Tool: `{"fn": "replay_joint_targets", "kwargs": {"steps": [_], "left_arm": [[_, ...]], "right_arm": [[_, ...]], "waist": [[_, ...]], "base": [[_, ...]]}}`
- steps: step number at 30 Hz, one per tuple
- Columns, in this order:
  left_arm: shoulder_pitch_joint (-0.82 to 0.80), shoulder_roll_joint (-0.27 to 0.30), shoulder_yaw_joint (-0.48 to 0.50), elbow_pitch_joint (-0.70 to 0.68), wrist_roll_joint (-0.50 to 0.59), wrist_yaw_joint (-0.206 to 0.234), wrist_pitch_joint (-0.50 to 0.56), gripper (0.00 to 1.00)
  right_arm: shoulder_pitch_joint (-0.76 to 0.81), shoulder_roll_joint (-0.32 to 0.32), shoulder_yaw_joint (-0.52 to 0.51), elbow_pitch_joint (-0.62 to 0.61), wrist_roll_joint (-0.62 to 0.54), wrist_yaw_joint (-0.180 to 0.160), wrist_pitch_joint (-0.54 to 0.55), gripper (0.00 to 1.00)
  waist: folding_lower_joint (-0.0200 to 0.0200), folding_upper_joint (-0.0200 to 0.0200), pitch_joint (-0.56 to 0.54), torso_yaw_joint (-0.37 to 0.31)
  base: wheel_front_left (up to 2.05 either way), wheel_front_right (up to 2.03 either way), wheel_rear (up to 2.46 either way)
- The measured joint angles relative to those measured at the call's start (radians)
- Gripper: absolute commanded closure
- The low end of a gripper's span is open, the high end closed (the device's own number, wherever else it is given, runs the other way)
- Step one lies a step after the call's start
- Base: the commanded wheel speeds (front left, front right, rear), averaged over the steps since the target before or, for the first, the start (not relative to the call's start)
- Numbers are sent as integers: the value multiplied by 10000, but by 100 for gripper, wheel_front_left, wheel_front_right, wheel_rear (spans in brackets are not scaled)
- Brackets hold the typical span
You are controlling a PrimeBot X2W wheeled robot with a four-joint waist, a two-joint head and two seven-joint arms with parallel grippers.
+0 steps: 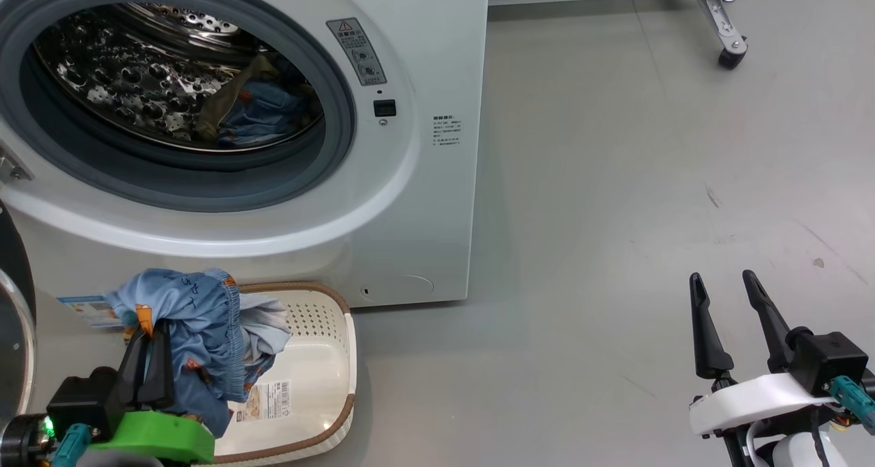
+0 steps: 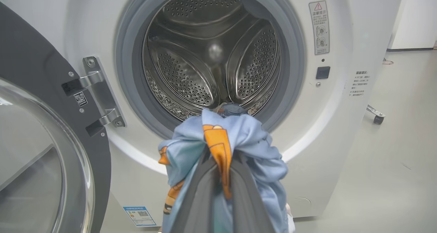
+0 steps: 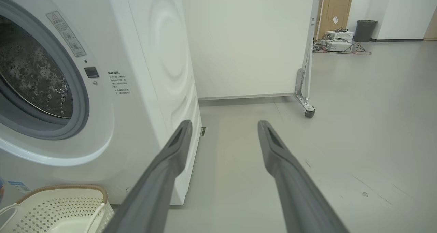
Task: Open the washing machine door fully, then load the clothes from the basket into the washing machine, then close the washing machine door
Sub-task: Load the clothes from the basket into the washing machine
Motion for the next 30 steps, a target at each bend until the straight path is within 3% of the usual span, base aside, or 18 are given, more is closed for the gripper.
{"fn": "replay_joint_targets", "kwargs": {"steps": [9,20,30], "left_arm": [[-237,-31,-17,-88,-130,0,0,100],[-2087,-132,84,-61,-286,0,0,100],[-4062,483,372,500,-121,0,-2,100]], "right_arm": [[-16,-15,17,-314,0,0,4,0],[-579,-29,144,-617,0,0,19,0],[-1302,-27,428,-627,0,0,19,0]], "waist": [[0,0,705,71],[1,0,2083,65],[1,0,3140,-291]], "base": [[0,0,0],[0,0,0],[0,0,0]]}}
